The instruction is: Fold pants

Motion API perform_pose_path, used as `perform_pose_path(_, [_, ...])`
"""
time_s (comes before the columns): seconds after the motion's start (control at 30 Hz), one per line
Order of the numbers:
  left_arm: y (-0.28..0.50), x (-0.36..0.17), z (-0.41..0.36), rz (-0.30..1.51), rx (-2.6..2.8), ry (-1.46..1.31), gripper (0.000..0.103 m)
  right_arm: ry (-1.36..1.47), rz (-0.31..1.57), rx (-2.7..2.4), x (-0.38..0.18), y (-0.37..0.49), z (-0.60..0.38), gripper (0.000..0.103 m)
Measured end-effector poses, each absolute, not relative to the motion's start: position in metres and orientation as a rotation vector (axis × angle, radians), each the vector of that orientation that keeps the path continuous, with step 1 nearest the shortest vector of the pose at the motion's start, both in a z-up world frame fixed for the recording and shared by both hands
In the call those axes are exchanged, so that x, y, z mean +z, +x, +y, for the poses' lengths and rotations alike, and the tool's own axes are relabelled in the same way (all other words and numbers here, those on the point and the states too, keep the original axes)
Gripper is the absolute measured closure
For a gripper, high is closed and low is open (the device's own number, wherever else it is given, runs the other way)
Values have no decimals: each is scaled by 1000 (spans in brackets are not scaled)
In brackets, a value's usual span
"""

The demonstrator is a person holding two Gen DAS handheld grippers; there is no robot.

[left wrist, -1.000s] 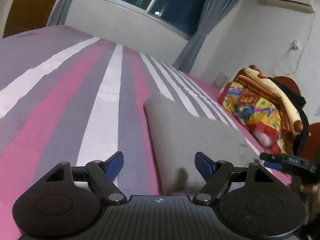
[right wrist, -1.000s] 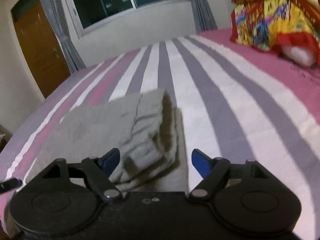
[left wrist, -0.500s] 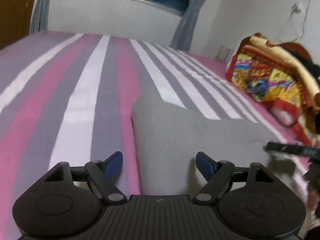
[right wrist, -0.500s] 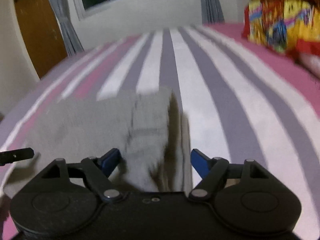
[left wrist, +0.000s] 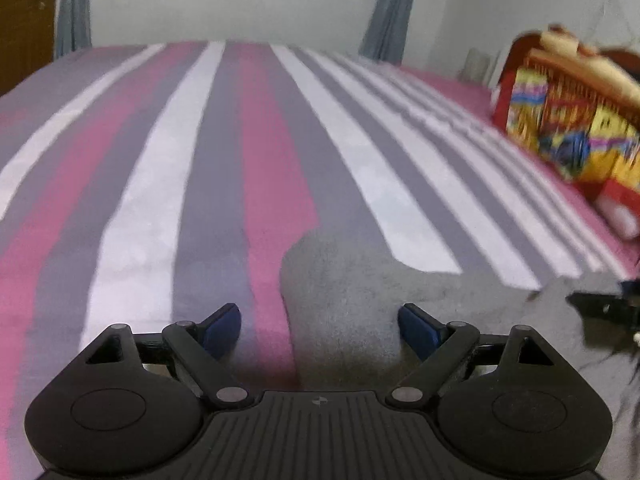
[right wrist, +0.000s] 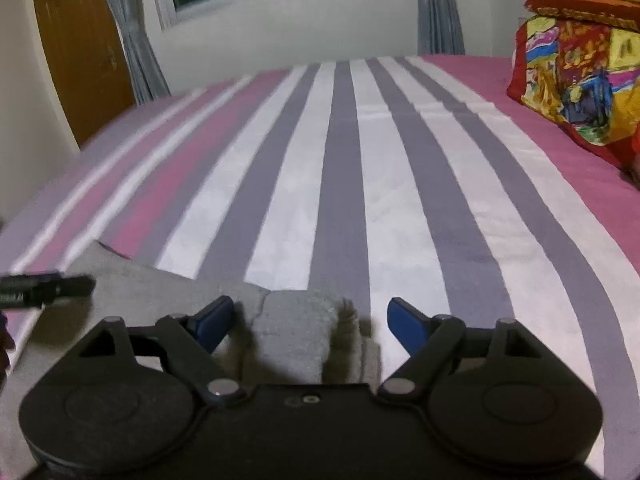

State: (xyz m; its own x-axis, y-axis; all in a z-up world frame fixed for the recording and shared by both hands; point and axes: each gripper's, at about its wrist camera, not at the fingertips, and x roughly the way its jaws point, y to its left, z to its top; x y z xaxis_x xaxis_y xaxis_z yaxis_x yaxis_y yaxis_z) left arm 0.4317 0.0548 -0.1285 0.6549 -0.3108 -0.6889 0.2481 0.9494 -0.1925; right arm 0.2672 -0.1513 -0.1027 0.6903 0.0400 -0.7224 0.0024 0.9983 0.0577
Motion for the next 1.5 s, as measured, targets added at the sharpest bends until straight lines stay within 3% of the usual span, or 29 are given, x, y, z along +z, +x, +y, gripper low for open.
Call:
perform_pose_path(0.47, [385, -117, 57, 817, -336, -32, 16, 110, 865, 41, -106, 244, -157, 11])
perform_pose_path(0.8, [311, -118, 65, 834, -413, -42, 16, 149, 905, 52, -104, 202, -157, 11])
perform_pose_path(1.0, [301, -132, 108, 865, -611, -342, 16, 314, 934, 219, -121, 166, -184, 6])
perform_pose_path(1.13, [330, -153, 133, 889, -719, -557, 16, 628, 892, 323, -143, 178, -221, 3])
perform_pose_path(1.17, [337, -159, 136, 894, -738, -594, 19, 687, 881, 336, -147, 185, -229, 4])
perform_pose_path(1.27, [358, -176, 136, 919, -785, -649, 41, 748, 874, 390, -152, 204, -239, 6])
perform_pose_path(1.43, [379, -197, 126, 924, -904, -722, 47, 697, 899, 533, -159, 230, -232, 12])
perform_pose_path(1.5, [381, -204, 122, 916, -920, -728, 68, 696, 888, 561, -163, 235, -233, 12])
